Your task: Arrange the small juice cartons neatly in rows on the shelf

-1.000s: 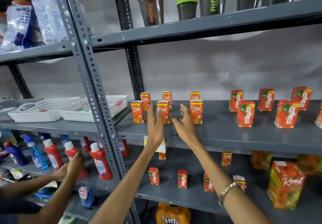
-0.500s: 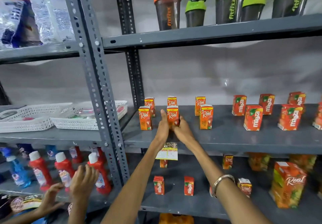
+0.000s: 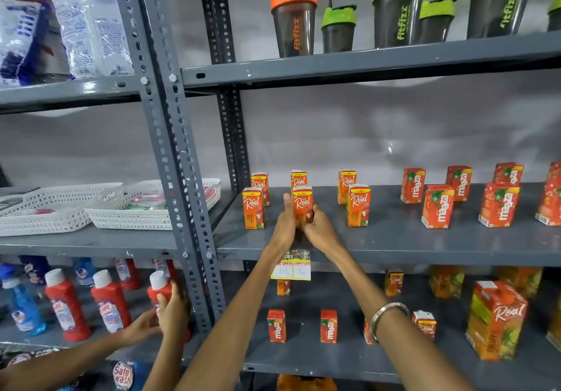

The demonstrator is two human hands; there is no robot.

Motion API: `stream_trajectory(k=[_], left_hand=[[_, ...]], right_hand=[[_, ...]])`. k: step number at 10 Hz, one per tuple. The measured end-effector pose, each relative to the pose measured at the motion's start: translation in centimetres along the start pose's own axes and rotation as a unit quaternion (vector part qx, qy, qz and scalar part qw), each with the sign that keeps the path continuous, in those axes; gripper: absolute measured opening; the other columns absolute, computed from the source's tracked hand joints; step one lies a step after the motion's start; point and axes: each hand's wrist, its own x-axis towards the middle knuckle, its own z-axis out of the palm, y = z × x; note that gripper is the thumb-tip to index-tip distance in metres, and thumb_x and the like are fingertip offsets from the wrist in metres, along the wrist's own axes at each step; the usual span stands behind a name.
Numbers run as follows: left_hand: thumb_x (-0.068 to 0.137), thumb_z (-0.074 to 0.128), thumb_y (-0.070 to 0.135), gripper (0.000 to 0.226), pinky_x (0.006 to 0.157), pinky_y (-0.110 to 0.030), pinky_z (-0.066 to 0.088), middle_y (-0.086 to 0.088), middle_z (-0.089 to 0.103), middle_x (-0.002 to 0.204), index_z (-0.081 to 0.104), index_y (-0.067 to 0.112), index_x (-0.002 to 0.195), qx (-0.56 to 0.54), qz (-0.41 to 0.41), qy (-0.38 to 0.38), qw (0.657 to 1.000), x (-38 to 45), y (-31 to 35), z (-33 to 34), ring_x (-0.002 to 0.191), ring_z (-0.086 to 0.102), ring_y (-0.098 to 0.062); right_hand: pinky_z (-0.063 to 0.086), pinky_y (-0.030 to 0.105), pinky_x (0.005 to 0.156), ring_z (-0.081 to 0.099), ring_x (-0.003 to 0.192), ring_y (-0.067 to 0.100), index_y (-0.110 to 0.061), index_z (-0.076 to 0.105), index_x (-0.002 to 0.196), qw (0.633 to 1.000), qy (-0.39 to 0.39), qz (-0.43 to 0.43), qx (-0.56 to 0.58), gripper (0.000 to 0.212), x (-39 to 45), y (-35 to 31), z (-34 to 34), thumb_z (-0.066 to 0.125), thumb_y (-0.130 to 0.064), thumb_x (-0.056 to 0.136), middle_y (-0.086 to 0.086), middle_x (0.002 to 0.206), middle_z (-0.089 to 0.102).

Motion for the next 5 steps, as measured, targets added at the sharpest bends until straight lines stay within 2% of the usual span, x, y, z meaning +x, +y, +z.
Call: stream_trajectory(k=[1, 2, 3, 4, 5], left_hand=[[0.080, 0.015, 0.080, 0.078, 0.110, -0.047, 0.046, -0.001, 0.074, 0.108, 0.074, 0.034, 0.100, 0.001, -0.014, 0.009, 1.000, -0.2, 0.2, 0.2, 0.107, 0.067, -0.014], [0.084, 0.013, 0.077, 0.074, 0.109, -0.044, 0.047, 0.003, 0.074, 0.104, 0.073, 0.035, 0.097, 0.009, -0.017, 0.016, 1.000, -0.5, 0.6, 0.4, 0.103, 0.067, -0.011], [0.087, 0.011, 0.075, 0.076, 0.110, -0.045, 0.046, -0.002, 0.072, 0.111, 0.071, 0.033, 0.105, 0.017, -0.015, 0.013, 1.000, -0.6, 0.7, 0.5, 0.105, 0.066, -0.013], [0.088, 0.016, 0.074, 0.075, 0.110, -0.047, 0.046, -0.004, 0.073, 0.111, 0.070, 0.026, 0.108, 0.041, 0.002, 0.040, 0.998, -1.3, 2.3, 1.2, 0.105, 0.067, -0.014], [0.103, 0.027, 0.057, 0.058, 0.111, -0.053, 0.044, -0.017, 0.065, 0.127, 0.055, 0.013, 0.129, 0.109, 0.087, 0.092, 0.986, -2.1, 2.6, 2.1, 0.117, 0.063, -0.023]], right_hand=[[0.048, 0.038, 0.104, 0.062, 0.117, 0.019, -0.017, 0.052, 0.134, 1.000, -0.013, -0.004, -0.004, 0.037, -0.3, -0.1, -0.3, 0.058, -0.019, 0.097, 0.004, 0.124, 0.066], [0.048, 0.032, 0.098, 0.061, 0.112, 0.016, -0.018, 0.052, 0.132, 1.000, -0.017, -0.005, 0.003, 0.035, -0.6, -0.4, -0.5, 0.056, -0.018, 0.098, 0.002, 0.120, 0.066], [0.050, 0.035, 0.099, 0.063, 0.113, 0.021, -0.016, 0.053, 0.129, 1.000, -0.024, -0.010, -0.006, 0.031, -0.7, -0.6, -0.7, 0.055, -0.018, 0.098, 0.005, 0.117, 0.067], [0.050, 0.037, 0.100, 0.059, 0.123, 0.028, -0.012, 0.043, 0.137, 0.997, -0.016, -0.016, -0.074, 0.040, -1.0, -1.9, -1.8, 0.054, -0.017, 0.099, 0.010, 0.129, 0.061], [0.037, 0.043, 0.115, 0.025, 0.150, 0.032, -0.015, 0.000, 0.157, 0.972, 0.039, -0.074, -0.218, 0.076, -2.0, -1.9, -3.8, 0.050, -0.020, 0.100, 0.009, 0.165, 0.014]])
